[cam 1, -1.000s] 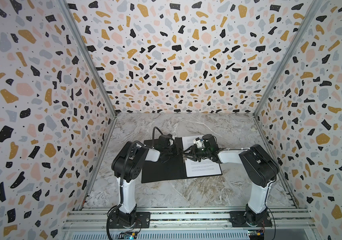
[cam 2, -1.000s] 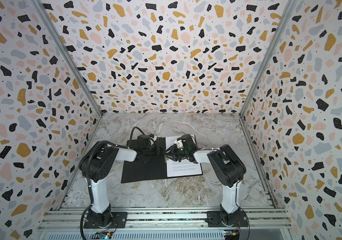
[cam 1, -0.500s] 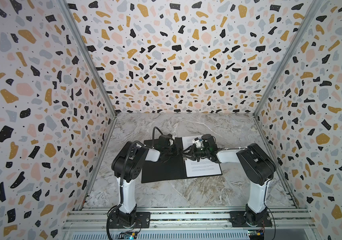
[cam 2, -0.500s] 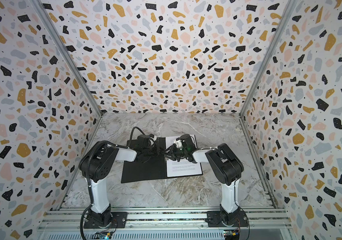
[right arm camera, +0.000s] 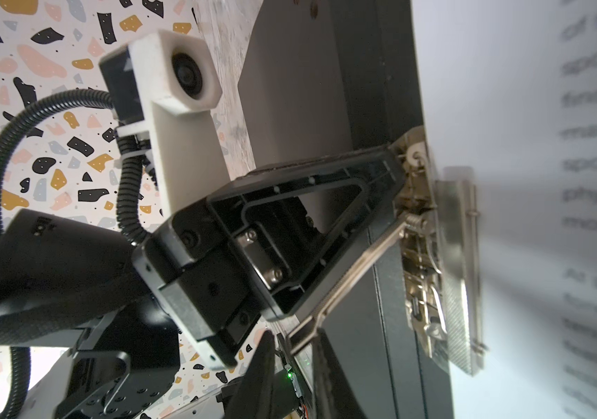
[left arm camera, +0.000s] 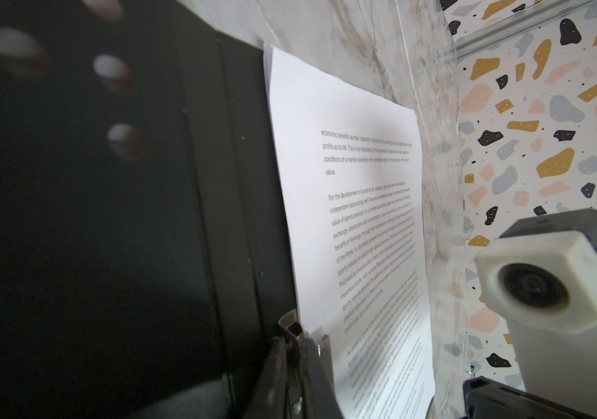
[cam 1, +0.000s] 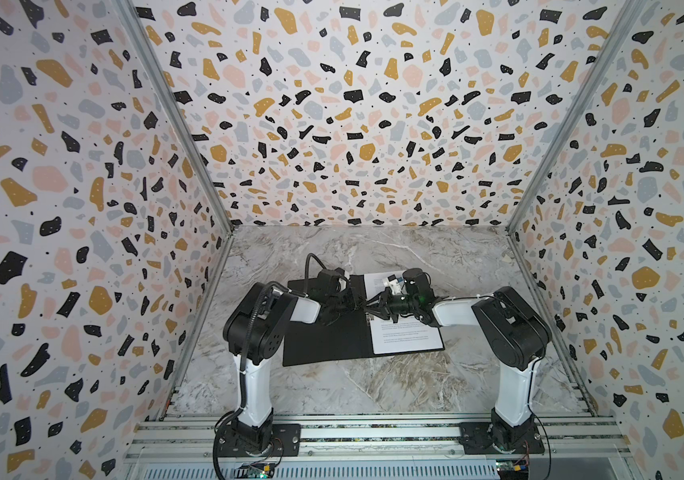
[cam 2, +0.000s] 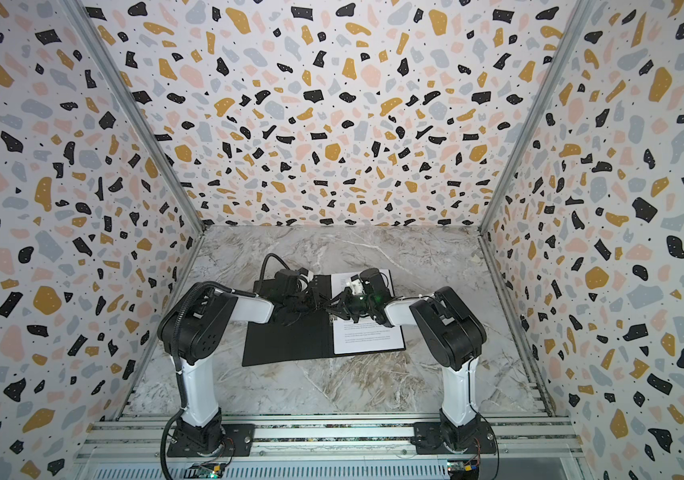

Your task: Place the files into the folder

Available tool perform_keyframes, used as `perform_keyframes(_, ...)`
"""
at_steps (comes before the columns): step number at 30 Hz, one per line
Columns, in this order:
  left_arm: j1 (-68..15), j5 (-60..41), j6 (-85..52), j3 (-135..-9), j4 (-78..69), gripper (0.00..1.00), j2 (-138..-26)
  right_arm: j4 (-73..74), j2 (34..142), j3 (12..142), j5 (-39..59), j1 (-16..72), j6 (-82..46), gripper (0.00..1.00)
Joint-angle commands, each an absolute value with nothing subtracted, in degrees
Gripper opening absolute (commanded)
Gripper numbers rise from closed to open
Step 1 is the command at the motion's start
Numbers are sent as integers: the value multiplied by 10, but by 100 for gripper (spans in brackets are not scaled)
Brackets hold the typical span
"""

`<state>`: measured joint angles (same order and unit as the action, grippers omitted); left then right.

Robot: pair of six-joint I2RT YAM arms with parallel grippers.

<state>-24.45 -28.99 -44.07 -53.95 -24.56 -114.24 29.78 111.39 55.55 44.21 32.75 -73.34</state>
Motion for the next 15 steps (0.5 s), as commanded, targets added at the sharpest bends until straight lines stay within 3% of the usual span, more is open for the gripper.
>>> perform_keyframes(1,-244,-275,-428,-537,-235,11,-1158,312,1113,551,450,330,-738,19)
perform_keyframes(15,-244,-274,-429,-534,-238,11,-1159,332,1113,529,455,331,-748,16)
